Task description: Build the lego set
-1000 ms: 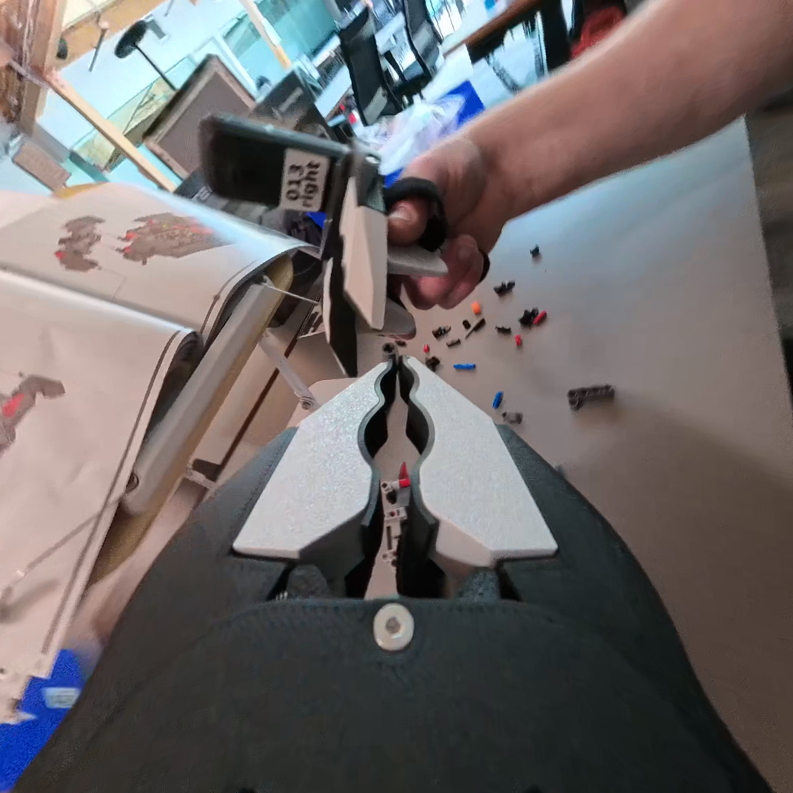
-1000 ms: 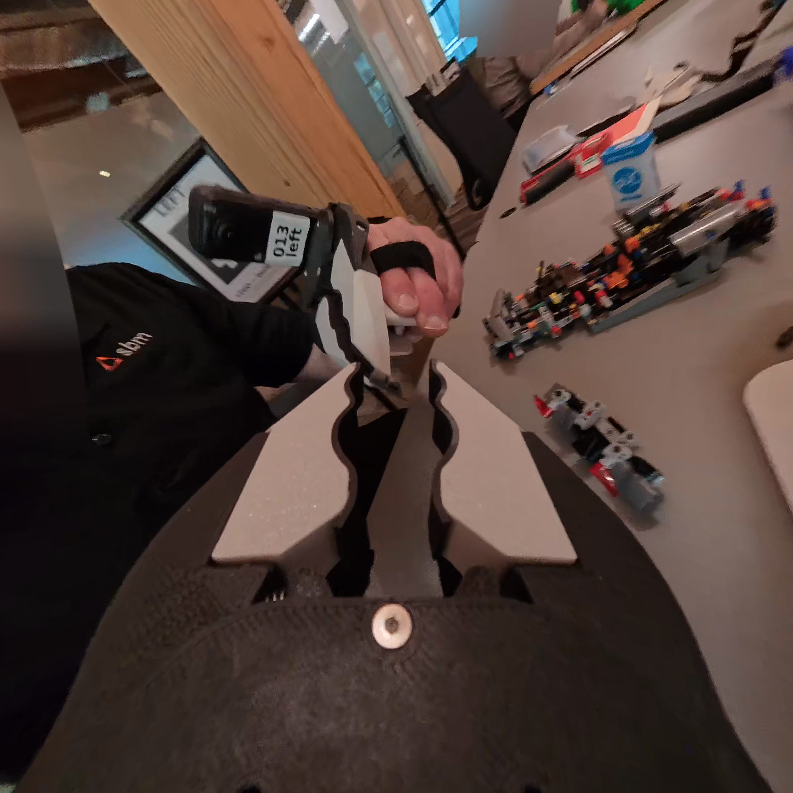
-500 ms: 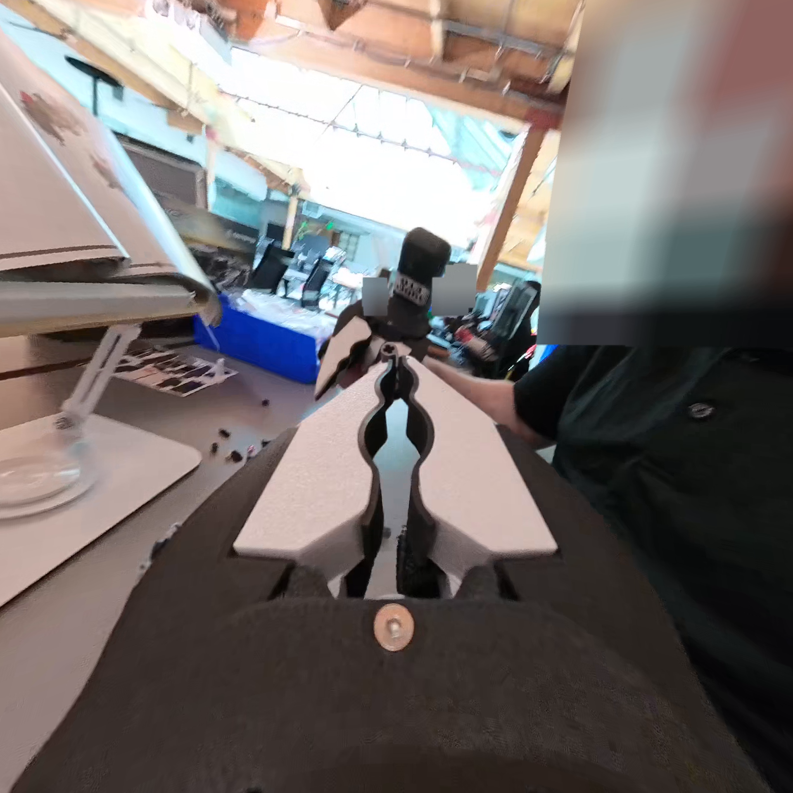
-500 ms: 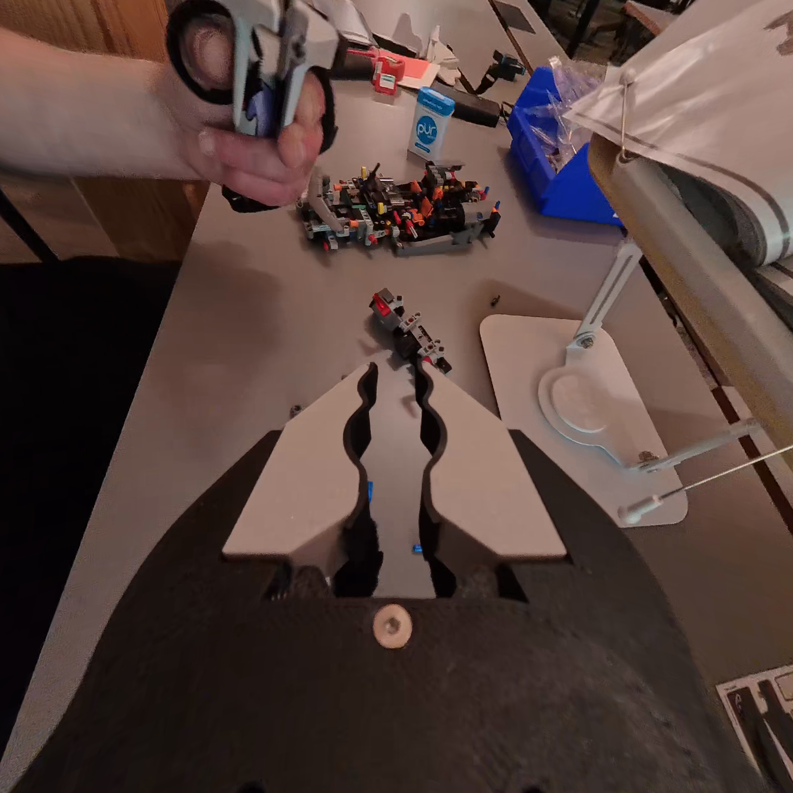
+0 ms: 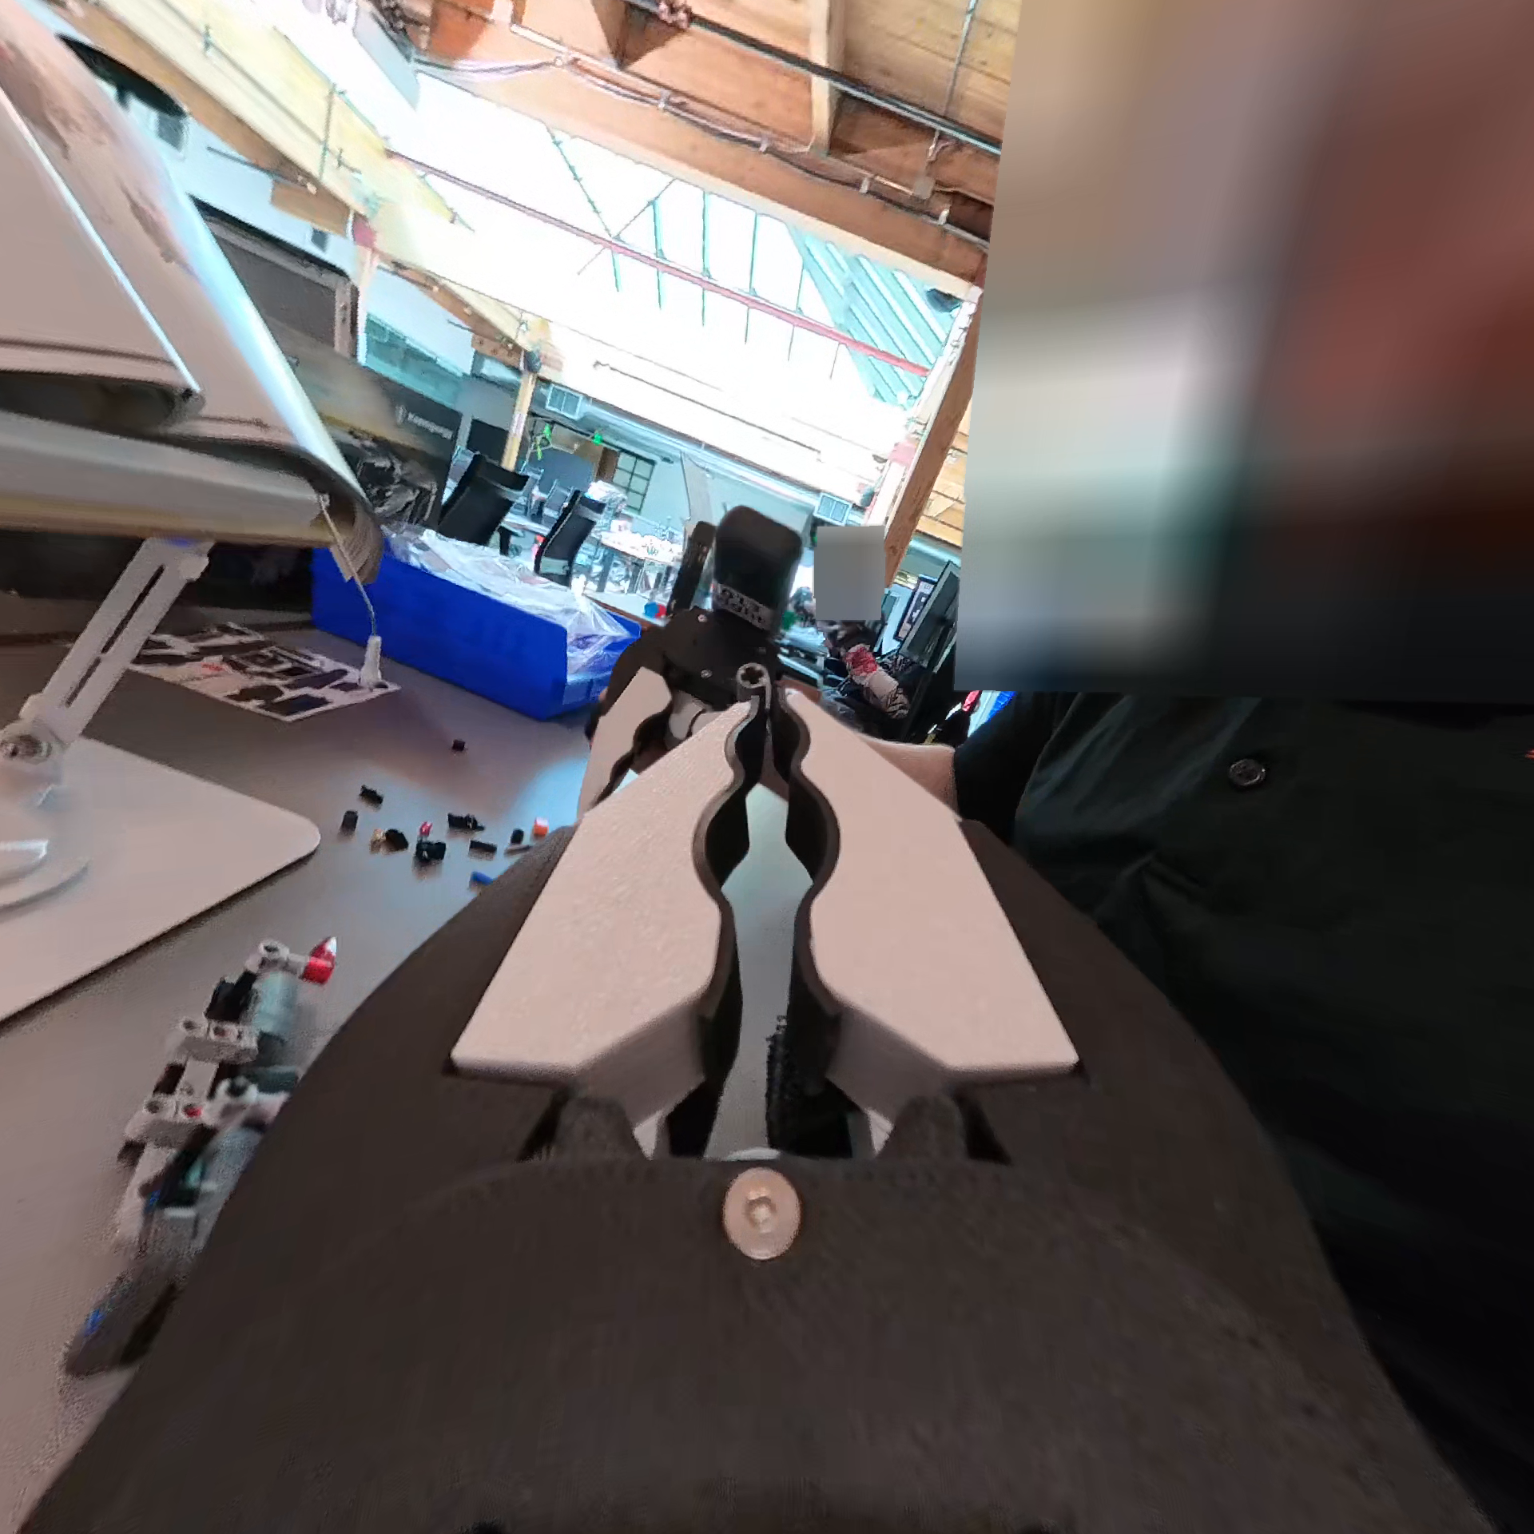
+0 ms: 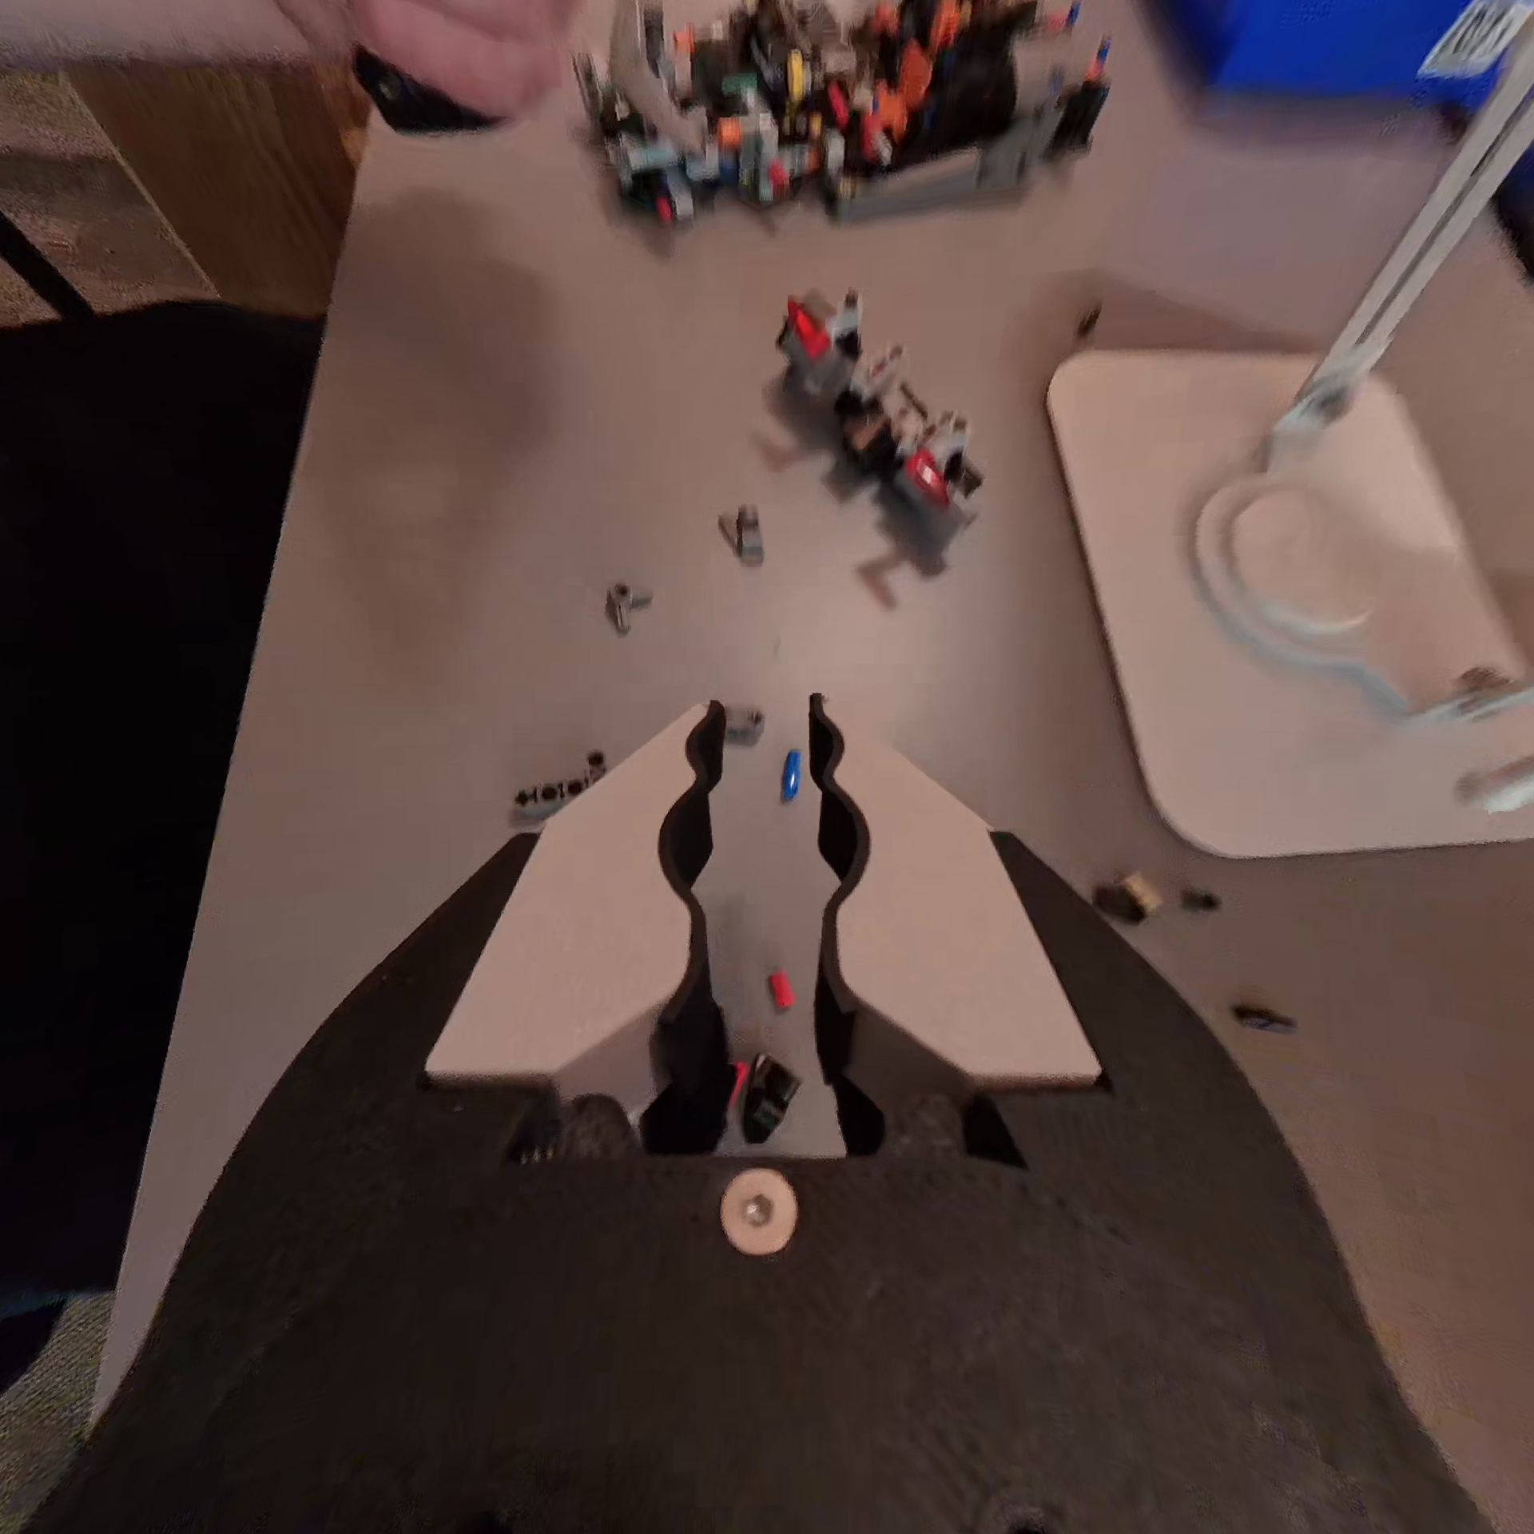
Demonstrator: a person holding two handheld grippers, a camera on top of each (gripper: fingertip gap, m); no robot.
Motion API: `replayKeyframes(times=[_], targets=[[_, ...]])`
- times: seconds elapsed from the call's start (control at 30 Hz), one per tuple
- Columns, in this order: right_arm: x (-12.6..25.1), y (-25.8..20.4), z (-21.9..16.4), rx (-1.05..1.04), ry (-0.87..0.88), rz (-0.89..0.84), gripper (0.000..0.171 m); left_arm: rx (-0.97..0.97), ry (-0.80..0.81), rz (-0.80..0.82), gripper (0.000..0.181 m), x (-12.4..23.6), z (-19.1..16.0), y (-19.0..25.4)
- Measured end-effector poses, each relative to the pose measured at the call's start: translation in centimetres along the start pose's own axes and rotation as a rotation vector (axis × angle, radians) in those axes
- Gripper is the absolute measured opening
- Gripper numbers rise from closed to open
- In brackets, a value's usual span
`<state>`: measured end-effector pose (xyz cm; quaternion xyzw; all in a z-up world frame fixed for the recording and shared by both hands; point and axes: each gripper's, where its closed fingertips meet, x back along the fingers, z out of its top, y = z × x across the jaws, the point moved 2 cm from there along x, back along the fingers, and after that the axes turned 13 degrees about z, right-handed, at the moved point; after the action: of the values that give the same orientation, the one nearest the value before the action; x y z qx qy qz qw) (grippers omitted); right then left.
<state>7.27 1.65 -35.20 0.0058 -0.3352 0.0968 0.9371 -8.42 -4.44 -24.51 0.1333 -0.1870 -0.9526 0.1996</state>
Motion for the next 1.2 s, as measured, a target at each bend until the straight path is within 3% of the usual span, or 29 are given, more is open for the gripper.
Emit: replayKeyframes(times=[0.2, 0.63, 0.7, 0.97, 1.2], targets=[[-2.8, 1.0, -4.5, -0.031, -0.144, -0.061, 0.015, 0.032, -0.033, 0.051, 0.000, 0.8, -1.8, -0.6], [-4.1, 1.8, -4.6, -0.090, -0.115, -0.029, 0.002, 0.043, -0.064, 0.067, 0.000, 0.6, -2.8, -1.4], [-3.7, 1.4, -3.4, -0.054, -0.069, -0.026, 0.001, 0.042, -0.080, 0.068, 0.000, 0.5, -3.2, -1.4], [-2.2, -2.5, 7.7, 0.317, 0.098, 0.001, 0.000, 0.006, -0.184, 0.093, 0.000, -0.6, -4.7, -1.5], [-3.6, -3.2, 10.3, 0.515, 0.064, 0.031, 0.000, -0.095, -0.257, 0.136, 0.000, -1.0, -4.9, -1.5]])
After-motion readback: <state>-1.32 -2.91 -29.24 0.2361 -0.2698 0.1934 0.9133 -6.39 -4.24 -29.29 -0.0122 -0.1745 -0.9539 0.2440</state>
